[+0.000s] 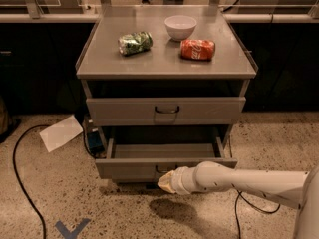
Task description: Close middle drawer
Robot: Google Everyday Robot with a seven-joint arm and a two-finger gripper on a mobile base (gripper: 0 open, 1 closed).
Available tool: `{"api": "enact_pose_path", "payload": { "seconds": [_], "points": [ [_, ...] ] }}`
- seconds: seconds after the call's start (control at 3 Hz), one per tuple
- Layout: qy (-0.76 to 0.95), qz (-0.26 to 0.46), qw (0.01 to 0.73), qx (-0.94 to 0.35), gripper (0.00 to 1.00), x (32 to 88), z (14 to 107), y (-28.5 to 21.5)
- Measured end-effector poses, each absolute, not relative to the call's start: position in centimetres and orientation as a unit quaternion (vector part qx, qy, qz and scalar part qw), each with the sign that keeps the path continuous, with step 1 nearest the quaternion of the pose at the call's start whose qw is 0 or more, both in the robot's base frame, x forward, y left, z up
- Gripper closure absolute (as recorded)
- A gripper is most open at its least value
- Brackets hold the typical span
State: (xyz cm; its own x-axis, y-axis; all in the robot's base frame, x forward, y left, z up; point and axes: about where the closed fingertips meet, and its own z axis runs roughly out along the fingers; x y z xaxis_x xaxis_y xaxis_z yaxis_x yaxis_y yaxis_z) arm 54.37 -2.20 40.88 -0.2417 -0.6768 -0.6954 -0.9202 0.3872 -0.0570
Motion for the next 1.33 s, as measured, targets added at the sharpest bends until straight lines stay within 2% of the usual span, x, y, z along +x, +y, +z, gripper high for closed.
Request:
{"api": "enact_pose_path", "payload": {
  "seconds": [1.0,1.33],
  "points": [
    [0.752,0.124,0.363,-0.536,1.00,61.9,43.0,-2.7],
    [0.752,0.124,0.363,-0.536,1.00,61.9,43.0,-2.7]
  ]
}}
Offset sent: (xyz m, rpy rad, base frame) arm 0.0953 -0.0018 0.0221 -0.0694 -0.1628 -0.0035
